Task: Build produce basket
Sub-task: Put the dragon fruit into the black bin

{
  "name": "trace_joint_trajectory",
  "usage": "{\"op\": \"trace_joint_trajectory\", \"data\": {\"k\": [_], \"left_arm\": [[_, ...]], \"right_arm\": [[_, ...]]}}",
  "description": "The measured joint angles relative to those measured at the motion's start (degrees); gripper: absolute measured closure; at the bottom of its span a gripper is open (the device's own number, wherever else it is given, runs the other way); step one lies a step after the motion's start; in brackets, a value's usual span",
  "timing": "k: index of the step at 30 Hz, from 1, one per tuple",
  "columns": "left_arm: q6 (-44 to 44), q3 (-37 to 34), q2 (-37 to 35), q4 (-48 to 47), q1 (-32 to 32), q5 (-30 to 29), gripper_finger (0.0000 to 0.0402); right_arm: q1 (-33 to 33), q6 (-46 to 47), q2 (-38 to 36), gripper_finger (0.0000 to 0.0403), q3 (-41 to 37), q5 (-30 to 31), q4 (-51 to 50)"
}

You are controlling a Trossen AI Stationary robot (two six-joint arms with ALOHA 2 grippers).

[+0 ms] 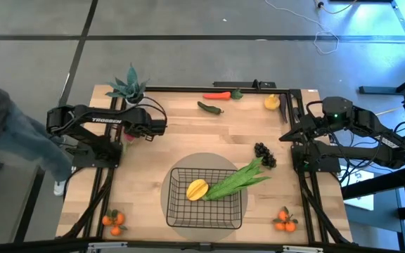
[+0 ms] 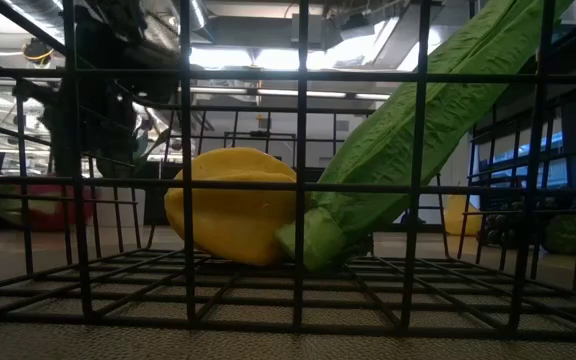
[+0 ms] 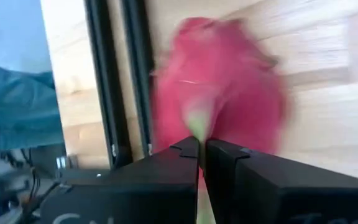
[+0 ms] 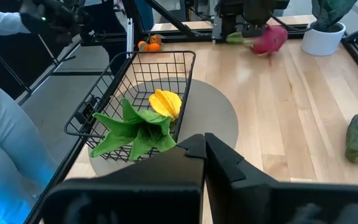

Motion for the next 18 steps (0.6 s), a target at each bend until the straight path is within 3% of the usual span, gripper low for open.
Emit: {"op": "trace_joint_trajectory", "data": {"k": [18], "left_arm": [[6.0, 18.9, 0.0, -7.9, -11.6, 1.3, 0.0402]], "right_arm": [[0.0, 0.0, 0.0, 0.0402, 0.0, -0.1, 0.0]]}}
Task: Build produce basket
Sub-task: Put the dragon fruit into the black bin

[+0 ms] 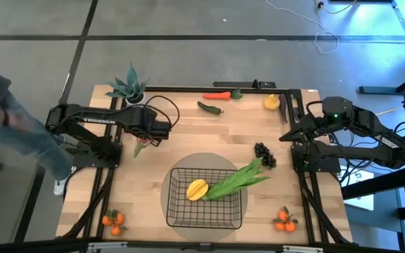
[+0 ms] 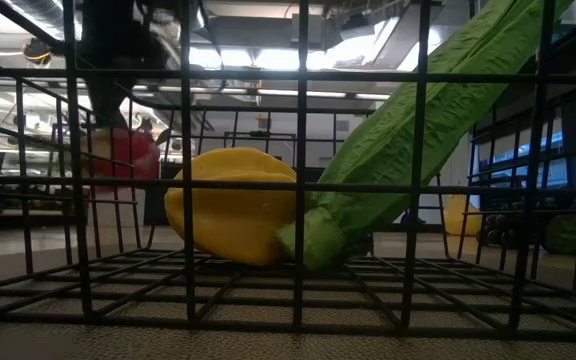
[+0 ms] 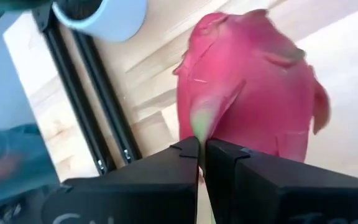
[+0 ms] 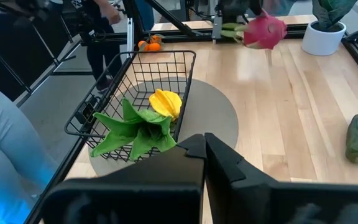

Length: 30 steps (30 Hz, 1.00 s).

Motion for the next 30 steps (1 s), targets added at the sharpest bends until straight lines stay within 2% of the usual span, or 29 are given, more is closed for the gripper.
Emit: {"op": "trace_joint_trajectory", "data": {"k": [8, 15, 21, 30], "left_arm": [[1.0, 12.0, 0.0, -4.3, -6.4, -1.0, 0.0401], [7.0, 21.7, 0.2, -3.0, -12.3, -0.5, 0.0401], [12.3, 26.1, 0.2, 7.7, -17.1, 2.1, 0.0401], [15.4, 26.6, 3.9, 24.3, -22.8, 7.1, 0.0401]], "right_arm": [[0.0, 0.0, 0.0, 0.0402, 0.0, 0.0, 0.0], [0.0, -0.3, 0.0, 0.0402, 0.0, 0.0, 0.0], [0.0, -0.6, 0.0, 0.0402, 0.0, 0.0, 0.0], [0.0, -0.7, 0.0, 0.0402, 0.0, -0.5, -0.1]]}}
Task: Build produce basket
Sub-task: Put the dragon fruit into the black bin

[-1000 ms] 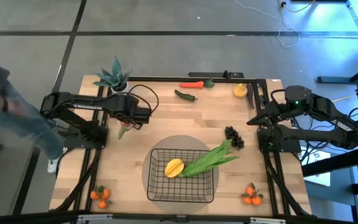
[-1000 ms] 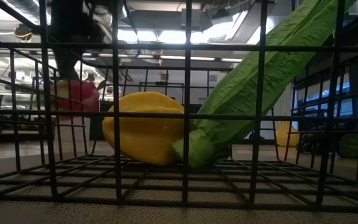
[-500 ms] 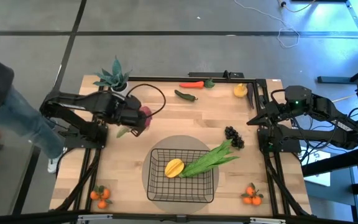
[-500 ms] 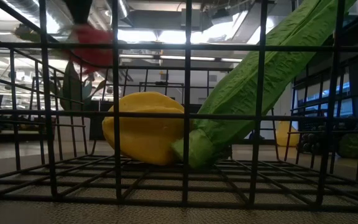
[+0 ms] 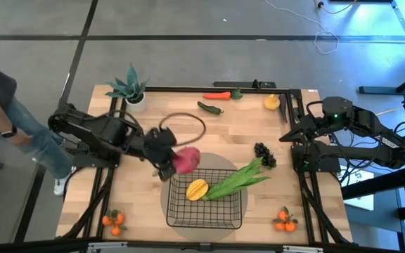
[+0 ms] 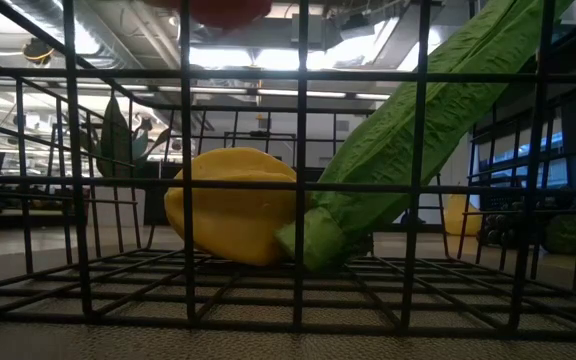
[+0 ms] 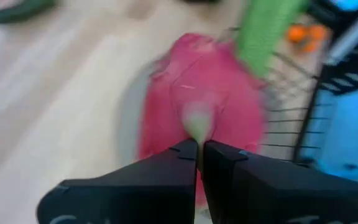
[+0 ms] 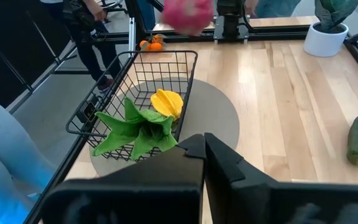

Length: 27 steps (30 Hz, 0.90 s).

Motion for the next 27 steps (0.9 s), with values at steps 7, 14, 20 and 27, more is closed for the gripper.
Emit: {"op": "trace_joint_trajectory", "data": {"k": [7, 14, 20, 27], "left_arm": [[0.7, 0.0, 6.4, 12.9, -3.1, 6.7, 0.0401], [-3.3, 0.0, 12.4, 17.3, -5.2, 12.4, 0.0401], [-5.1, 0.0, 16.4, 18.2, -5.3, 17.3, 0.0401], [-4.7, 0.0, 20.4, 17.9, -4.6, 22.1, 0.0401]], "right_arm": [[0.0, 0.0, 0.0, 0.0402, 0.0, -0.1, -0.1], [0.0, -1.3, 0.0, 0.0402, 0.0, -0.1, 0.0], [0.0, -1.3, 0.0, 0.0402, 0.0, -0.1, -0.1], [0.0, -2.9, 0.0, 0.0402, 0.0, -0.1, 0.0]]}}
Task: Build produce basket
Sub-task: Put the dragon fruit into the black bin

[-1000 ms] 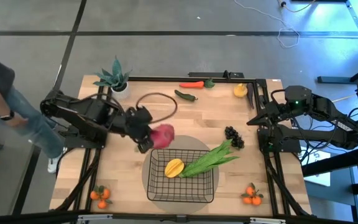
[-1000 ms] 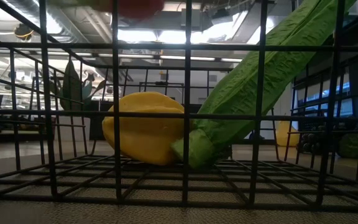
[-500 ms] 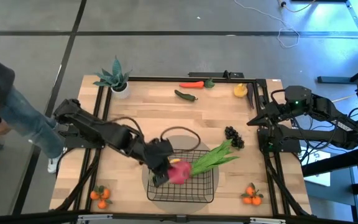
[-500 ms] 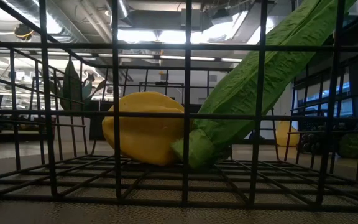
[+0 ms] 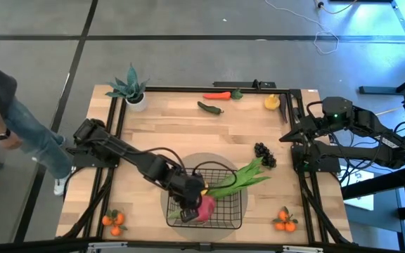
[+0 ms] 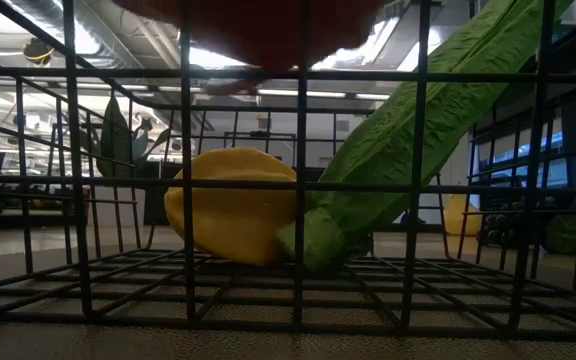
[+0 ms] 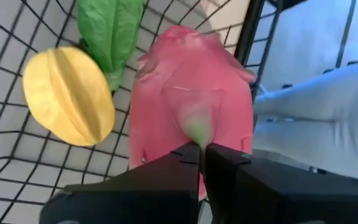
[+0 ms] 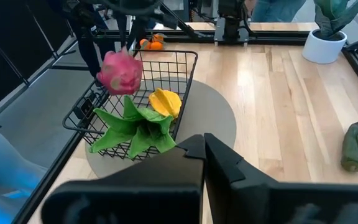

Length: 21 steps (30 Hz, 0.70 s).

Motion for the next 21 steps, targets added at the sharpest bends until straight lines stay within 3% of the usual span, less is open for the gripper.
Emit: {"op": "trace_joint_trajectory", "data": {"k": [8, 21], "left_arm": [[0.1, 0.0, 2.6, -1.6, 1.3, 4.6, 0.0401], [-0.1, 0.0, 2.6, -3.3, 3.6, 4.8, 0.0401]], "right_arm": [[0.0, -0.4, 0.0, 0.0402, 0.0, 0.0, 0.0], [0.0, -1.4, 0.0, 0.0402, 0.0, 0.0, 0.0]]}}
